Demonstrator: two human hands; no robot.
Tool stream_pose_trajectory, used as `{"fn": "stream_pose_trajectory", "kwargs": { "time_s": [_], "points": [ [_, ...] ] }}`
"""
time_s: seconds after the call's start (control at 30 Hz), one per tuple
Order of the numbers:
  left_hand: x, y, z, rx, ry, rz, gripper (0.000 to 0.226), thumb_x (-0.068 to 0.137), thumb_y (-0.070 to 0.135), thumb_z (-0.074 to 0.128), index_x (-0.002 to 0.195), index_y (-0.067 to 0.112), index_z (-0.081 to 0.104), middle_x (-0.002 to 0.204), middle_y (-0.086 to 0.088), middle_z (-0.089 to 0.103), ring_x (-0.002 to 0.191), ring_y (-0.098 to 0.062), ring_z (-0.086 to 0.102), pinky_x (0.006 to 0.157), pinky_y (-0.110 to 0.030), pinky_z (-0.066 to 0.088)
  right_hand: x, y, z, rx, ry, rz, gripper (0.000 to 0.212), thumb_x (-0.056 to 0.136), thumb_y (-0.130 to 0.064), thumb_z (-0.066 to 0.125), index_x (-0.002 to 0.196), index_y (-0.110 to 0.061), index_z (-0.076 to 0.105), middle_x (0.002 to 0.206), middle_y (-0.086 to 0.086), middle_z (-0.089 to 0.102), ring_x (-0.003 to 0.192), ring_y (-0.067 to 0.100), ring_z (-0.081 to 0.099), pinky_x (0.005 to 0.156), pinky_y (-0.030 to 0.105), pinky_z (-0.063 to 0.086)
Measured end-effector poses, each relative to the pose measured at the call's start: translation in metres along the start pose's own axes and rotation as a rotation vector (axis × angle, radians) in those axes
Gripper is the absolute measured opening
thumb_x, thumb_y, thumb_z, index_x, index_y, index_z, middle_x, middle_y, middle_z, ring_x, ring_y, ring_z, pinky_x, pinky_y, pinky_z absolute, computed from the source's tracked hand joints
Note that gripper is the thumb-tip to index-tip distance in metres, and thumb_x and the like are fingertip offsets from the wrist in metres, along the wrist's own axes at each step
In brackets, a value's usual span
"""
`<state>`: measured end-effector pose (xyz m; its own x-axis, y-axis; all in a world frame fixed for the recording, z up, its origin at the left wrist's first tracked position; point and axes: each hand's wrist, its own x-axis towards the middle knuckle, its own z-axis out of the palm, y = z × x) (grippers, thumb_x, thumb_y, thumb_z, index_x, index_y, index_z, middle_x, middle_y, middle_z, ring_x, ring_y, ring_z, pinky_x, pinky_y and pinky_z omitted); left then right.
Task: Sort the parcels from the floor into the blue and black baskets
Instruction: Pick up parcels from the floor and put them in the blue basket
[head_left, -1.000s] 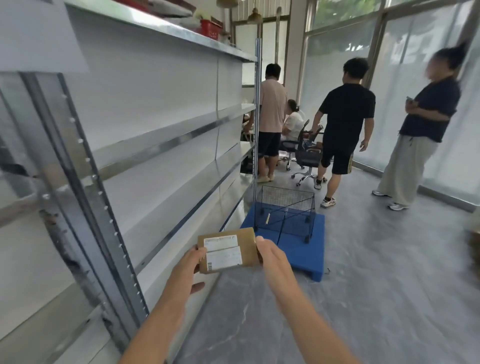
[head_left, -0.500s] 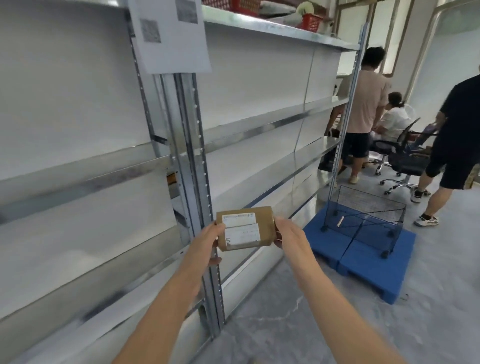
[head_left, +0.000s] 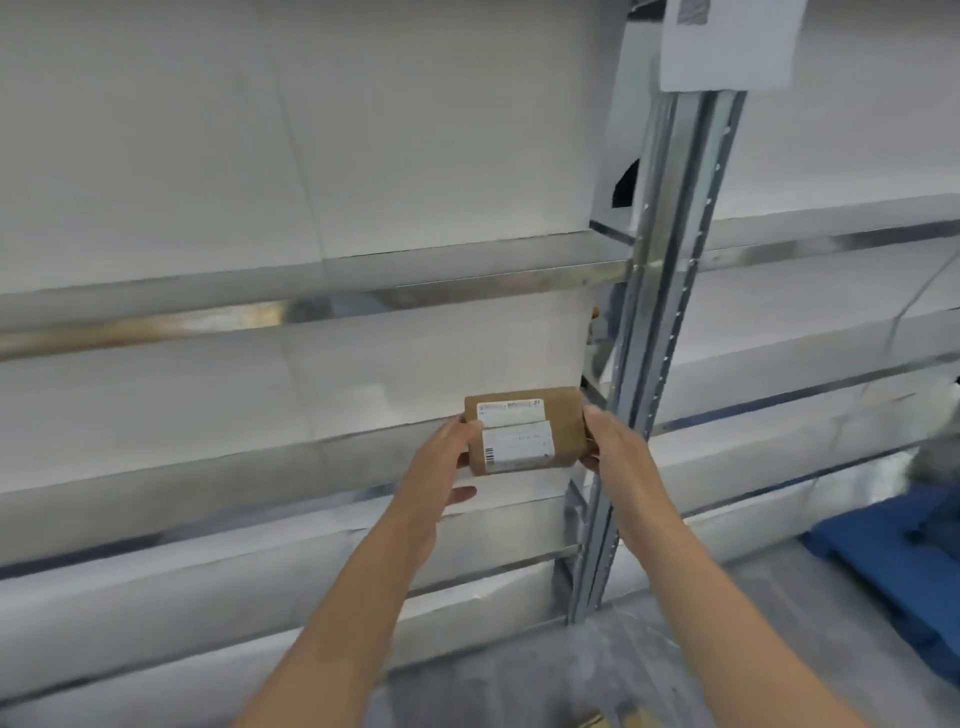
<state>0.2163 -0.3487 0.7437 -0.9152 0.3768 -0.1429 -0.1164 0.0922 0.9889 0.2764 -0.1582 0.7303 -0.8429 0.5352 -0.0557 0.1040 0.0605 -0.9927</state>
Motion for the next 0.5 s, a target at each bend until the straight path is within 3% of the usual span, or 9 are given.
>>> {"fn": "stream_pose_trajectory", "kwargs": {
  "time_s": [0.1,0.23,0.5],
  "points": [
    [-0.024,-0.009,-0.059,-0.017,0.095,-0.017,0.029,0.104,0.045,0.051,0.122,0.036,0.071,0.115,0.012,0.076,0.115,-0.013,0.066,0.1,-0.043,0.052,-0.015,0.001,0.059,-0.013,-0.1,-0.006,0.034,0.11,-0.045,0.041,0.106,-0.027,0.07,0.113,0.001,0.071,0.114,0.021,0.064,0.113,0.047,0.047],
    [-0.064,-0.019,-0.133,-0.03,0.177,-0.012,0.049,0.085,0.059,0.051,0.125,0.039,0.07,0.119,0.015,0.074,0.117,-0.01,0.064,0.092,-0.038,0.051,-0.042,0.0,0.136,-0.035,-0.212,-0.015,0.037,0.108,-0.049,0.042,0.109,-0.025,0.07,0.113,0.004,0.071,0.113,0.025,0.064,0.11,0.052,0.049],
    [-0.139,-0.047,-0.261,-0.09,0.396,-0.048,0.052,0.081,0.059,0.051,0.123,0.037,0.071,0.122,0.011,0.073,0.12,-0.011,0.063,0.095,-0.039,0.054,-0.104,0.0,0.272,-0.076,-0.386,-0.034,0.042,0.101,-0.05,0.046,0.104,-0.016,0.071,0.11,0.01,0.072,0.112,0.033,0.064,0.108,0.055,0.05]
  ]
}}
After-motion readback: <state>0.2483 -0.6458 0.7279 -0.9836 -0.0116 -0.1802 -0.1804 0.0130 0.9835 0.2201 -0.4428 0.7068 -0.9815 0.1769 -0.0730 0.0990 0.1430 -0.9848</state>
